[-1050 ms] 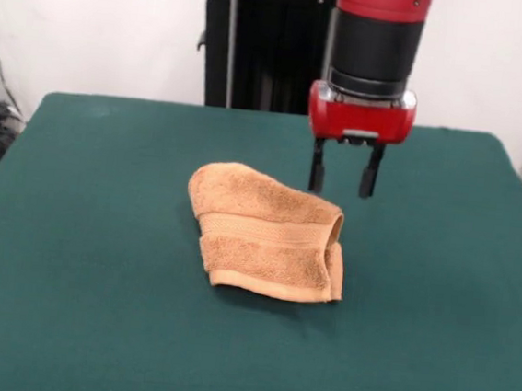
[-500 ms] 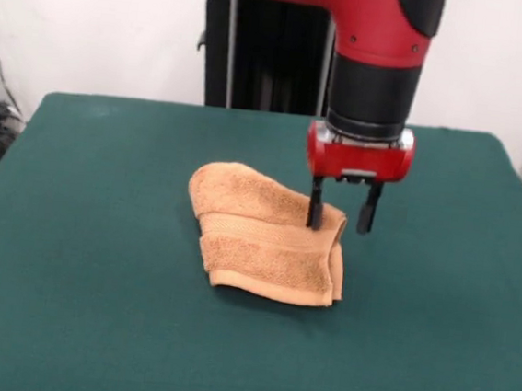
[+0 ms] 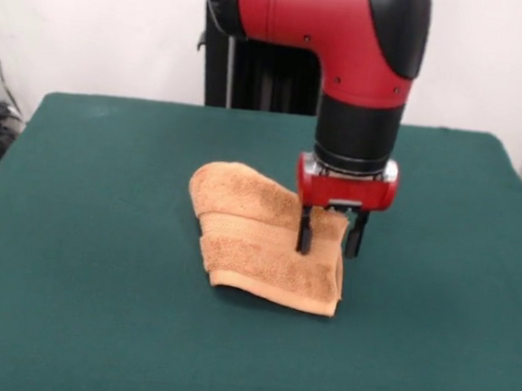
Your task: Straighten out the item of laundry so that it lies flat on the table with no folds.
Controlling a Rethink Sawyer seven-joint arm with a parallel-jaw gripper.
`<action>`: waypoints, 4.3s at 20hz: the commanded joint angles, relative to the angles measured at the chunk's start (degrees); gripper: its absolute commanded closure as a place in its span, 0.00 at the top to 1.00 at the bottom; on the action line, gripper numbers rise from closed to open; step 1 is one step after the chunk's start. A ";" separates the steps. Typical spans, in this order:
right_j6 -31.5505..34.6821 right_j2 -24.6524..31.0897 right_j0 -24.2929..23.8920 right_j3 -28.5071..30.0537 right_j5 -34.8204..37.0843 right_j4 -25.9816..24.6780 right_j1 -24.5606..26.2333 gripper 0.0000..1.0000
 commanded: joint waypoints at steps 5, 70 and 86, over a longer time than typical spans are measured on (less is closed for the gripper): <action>10.28 3.18 -0.31 -3.24 -6.56 1.06 7.11 1.00; 15.17 -9.56 10.45 4.65 28.07 5.17 -19.35 0.00; 19.35 -17.48 18.03 -6.53 56.32 3.60 -27.44 0.00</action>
